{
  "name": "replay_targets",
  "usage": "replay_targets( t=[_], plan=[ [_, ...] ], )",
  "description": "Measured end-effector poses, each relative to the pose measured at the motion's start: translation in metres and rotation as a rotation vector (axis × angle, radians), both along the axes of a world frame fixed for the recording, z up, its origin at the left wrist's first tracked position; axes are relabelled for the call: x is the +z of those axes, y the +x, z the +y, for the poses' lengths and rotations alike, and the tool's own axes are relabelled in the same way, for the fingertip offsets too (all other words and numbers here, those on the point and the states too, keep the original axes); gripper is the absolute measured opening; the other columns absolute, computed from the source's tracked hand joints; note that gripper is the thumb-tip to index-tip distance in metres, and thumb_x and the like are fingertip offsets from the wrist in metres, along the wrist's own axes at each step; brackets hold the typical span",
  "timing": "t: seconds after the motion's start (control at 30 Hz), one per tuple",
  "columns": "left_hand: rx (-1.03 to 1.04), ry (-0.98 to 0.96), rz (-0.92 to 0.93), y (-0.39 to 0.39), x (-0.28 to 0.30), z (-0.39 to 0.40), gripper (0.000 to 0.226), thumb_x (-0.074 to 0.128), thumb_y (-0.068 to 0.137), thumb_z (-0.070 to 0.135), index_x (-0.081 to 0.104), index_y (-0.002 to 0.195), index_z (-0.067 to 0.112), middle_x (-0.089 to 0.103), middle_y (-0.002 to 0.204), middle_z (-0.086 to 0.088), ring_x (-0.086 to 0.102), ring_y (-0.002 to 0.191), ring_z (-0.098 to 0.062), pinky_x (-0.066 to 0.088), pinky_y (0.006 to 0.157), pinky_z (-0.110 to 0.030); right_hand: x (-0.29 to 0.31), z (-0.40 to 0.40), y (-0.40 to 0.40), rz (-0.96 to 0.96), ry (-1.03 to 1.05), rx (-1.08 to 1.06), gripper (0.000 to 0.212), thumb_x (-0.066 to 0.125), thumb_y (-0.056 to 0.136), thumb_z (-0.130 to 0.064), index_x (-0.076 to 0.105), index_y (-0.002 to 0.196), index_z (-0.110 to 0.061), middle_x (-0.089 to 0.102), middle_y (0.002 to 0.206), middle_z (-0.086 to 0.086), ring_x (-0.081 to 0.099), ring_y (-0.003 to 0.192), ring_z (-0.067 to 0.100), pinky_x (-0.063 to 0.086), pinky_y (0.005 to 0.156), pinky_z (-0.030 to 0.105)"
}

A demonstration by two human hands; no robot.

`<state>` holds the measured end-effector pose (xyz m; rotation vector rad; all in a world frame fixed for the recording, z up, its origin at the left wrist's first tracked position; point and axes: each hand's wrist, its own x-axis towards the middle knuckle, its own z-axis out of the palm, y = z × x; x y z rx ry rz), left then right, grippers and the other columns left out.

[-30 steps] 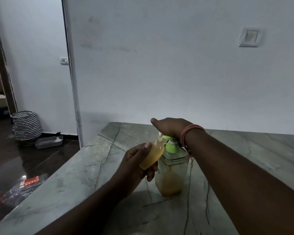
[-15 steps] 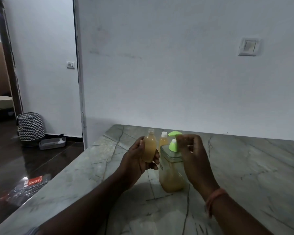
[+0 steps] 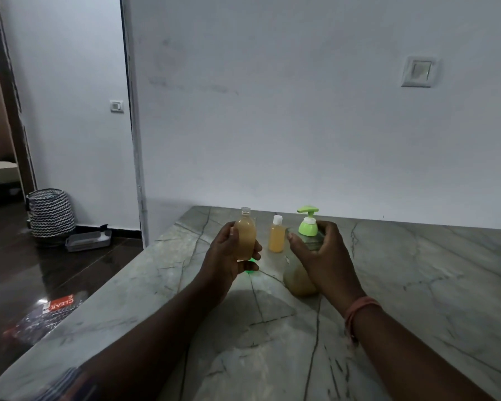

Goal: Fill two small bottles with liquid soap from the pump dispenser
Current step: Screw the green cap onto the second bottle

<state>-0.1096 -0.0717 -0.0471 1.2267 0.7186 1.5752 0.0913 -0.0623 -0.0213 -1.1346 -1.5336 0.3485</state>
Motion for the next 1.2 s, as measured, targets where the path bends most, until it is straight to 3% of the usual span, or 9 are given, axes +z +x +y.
replay_targets(
  t=[0.3,0.43,0.5,0.6,0.7,0.83,0.9,1.0,1.2],
  plan=[
    [0.116,0.008,0.001,-0.007,-0.005,0.012,0.042,0.051,0.094,0.045,0.054,0.129,0.022,0.076,0.098,-0.012,0.074,0.091,-0.027,0.061,0.076,-0.037,-0.002,0.020,-0.009,0.010,-0.009,-0.029,0.072,0.072,0.069,-0.062,0.043,0.124,-0.025,0.052,0.120,-0.005,0.053,0.106,0.012,0.043,0.081,0.025],
    [0.220,0.017,0.030,-0.007,-0.007,0.019,0.022,0.042,0.109,0.035,0.055,0.124,0.024,0.075,0.102,-0.012,0.072,0.099,-0.028,0.057,0.082,-0.040,-0.006,0.006,-0.022,-0.135,0.170,-0.262,0.098,0.072,0.065,-0.063,0.031,0.138,-0.013,0.036,0.138,0.010,0.037,0.127,0.025,0.036,0.100,0.041],
    [0.267,0.003,0.057,-0.008,-0.009,0.024,0.020,0.039,0.112,0.031,0.054,0.124,0.026,0.074,0.107,-0.012,0.072,0.101,-0.027,0.057,0.084,-0.039,-0.007,-0.005,-0.031,-0.292,0.437,-0.382,0.082,0.069,0.069,-0.063,0.039,0.128,-0.014,0.039,0.129,0.010,0.039,0.121,0.025,0.034,0.096,0.041],
    [0.311,-0.009,0.082,-0.011,-0.012,0.029,0.024,0.038,0.114,0.028,0.058,0.126,0.022,0.073,0.111,-0.010,0.071,0.105,-0.027,0.057,0.092,-0.044,-0.004,-0.011,-0.054,-0.468,0.643,-0.226,0.041,0.063,0.084,-0.040,0.048,0.113,-0.016,0.043,0.117,0.010,0.044,0.107,0.021,0.039,0.088,0.034],
    [0.365,-0.006,0.079,-0.016,-0.012,0.030,0.026,0.039,0.114,0.022,0.058,0.129,0.013,0.071,0.109,-0.009,0.069,0.102,-0.027,0.057,0.090,-0.043,-0.009,-0.007,-0.086,-0.636,0.462,-0.065,0.024,0.056,0.088,-0.024,0.052,0.110,-0.015,0.045,0.109,0.007,0.047,0.095,0.021,0.046,0.080,0.036],
    [0.427,-0.018,0.065,-0.020,-0.010,0.031,0.020,0.038,0.114,0.019,0.056,0.122,0.017,0.071,0.107,-0.013,0.067,0.102,-0.028,0.053,0.091,-0.046,-0.031,0.014,-0.099,-0.690,-0.101,0.045,0.038,0.055,0.091,-0.024,0.047,0.128,-0.018,0.045,0.122,0.012,0.046,0.111,0.030,0.044,0.093,0.040],
    [0.422,-0.031,0.061,-0.020,-0.011,0.031,0.018,0.039,0.114,0.017,0.056,0.119,0.015,0.069,0.105,-0.015,0.066,0.100,-0.029,0.053,0.090,-0.047,-0.038,0.020,-0.096,-0.757,-0.123,0.083,0.029,0.052,0.091,-0.017,0.054,0.120,-0.017,0.052,0.116,0.011,0.049,0.109,0.029,0.045,0.092,0.040],
    [0.390,-0.053,0.094,-0.017,-0.012,0.034,0.018,0.039,0.113,0.015,0.057,0.114,0.017,0.068,0.105,-0.015,0.065,0.097,-0.029,0.052,0.088,-0.045,-0.039,0.026,-0.092,-0.556,-0.042,0.114,0.021,0.055,0.088,-0.007,0.063,0.105,-0.016,0.061,0.103,0.006,0.058,0.096,0.020,0.051,0.083,0.034],
    [0.240,-0.123,0.197,-0.018,-0.015,0.035,0.025,0.040,0.111,0.011,0.064,0.113,0.017,0.069,0.115,-0.016,0.068,0.106,-0.032,0.058,0.095,-0.050,-0.013,0.018,-0.085,-0.044,0.183,0.069,0.028,0.066,0.087,-0.019,0.047,0.108,-0.020,0.057,0.094,-0.007,0.056,0.083,0.004,0.042,0.064,0.007]
  ],
)
